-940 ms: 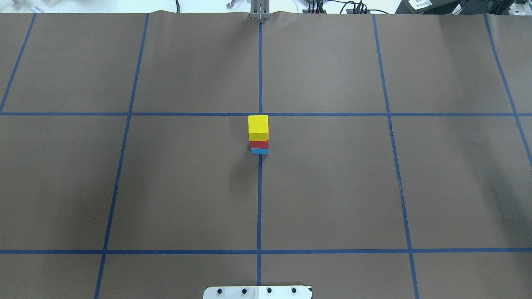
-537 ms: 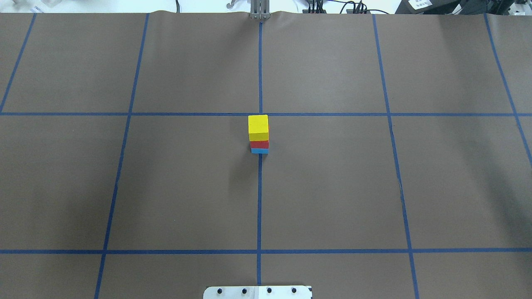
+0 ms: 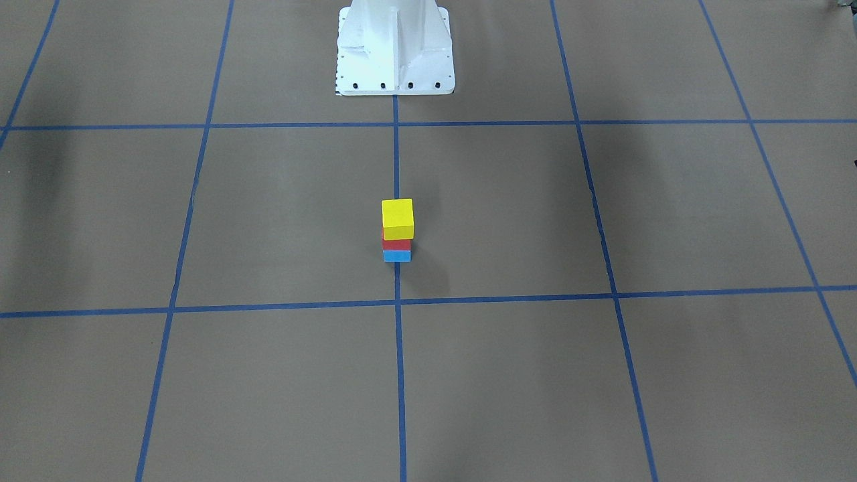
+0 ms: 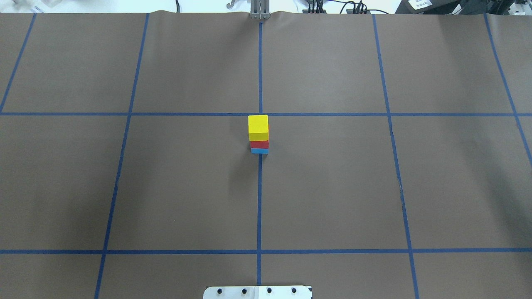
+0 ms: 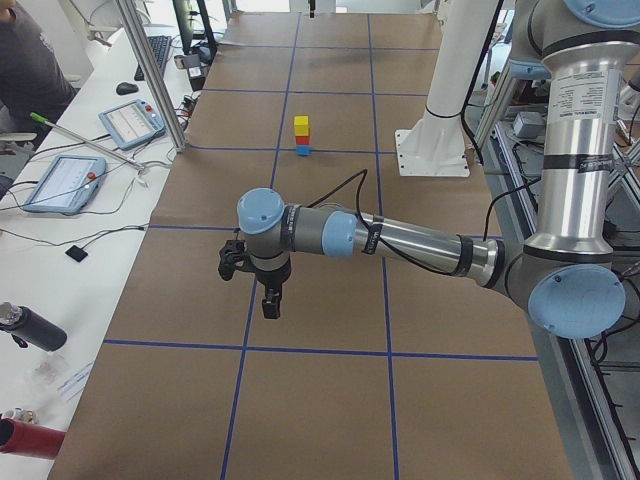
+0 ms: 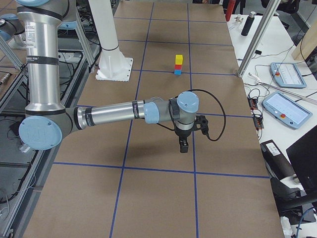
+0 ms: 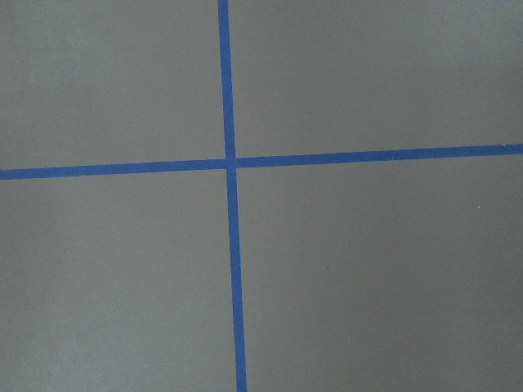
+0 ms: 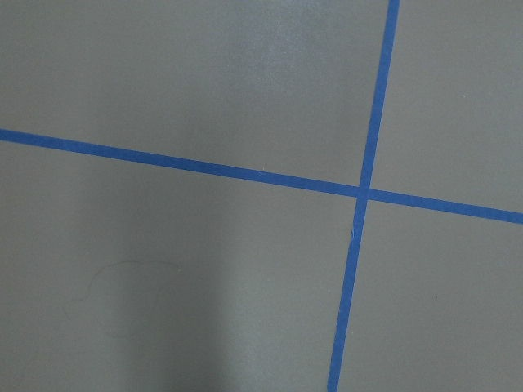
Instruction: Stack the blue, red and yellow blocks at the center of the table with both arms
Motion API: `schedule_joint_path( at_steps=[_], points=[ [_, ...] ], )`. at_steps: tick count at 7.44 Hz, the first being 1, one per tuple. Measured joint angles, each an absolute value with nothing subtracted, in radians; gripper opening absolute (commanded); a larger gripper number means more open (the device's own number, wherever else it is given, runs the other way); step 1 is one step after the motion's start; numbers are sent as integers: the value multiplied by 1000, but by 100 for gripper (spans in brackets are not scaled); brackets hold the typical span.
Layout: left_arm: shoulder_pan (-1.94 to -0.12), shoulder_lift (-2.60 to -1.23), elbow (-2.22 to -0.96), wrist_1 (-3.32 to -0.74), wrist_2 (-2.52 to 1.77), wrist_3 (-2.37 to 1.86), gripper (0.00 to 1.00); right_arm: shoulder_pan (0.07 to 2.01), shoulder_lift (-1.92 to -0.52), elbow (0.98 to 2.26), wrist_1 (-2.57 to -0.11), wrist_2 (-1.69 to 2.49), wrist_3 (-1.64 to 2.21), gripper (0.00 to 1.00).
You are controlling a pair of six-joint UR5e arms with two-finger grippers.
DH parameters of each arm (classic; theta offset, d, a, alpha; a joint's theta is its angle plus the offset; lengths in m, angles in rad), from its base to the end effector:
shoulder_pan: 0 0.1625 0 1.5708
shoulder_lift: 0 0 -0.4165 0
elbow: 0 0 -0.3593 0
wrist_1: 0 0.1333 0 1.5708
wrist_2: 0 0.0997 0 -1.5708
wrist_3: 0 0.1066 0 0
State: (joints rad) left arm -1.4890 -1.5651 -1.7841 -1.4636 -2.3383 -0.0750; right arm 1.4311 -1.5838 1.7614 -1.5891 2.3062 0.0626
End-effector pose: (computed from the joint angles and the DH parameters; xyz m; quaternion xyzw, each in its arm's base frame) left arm -0.0218 -0.4594 0.5713 0.0171 0.3764 0.0219 0.9260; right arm -0.0028 -0.4633 0.5777 0.0377 -0.3640 -0.0644 0.9284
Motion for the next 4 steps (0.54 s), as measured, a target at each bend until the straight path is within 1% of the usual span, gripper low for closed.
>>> schedule_joint_path(
  at_steps=[4],
  points=[
    [-1487,-1566,-1784,-1468,-2339,-74,100,1431,-1580,1762,-1588,2314,71,100]
  ],
)
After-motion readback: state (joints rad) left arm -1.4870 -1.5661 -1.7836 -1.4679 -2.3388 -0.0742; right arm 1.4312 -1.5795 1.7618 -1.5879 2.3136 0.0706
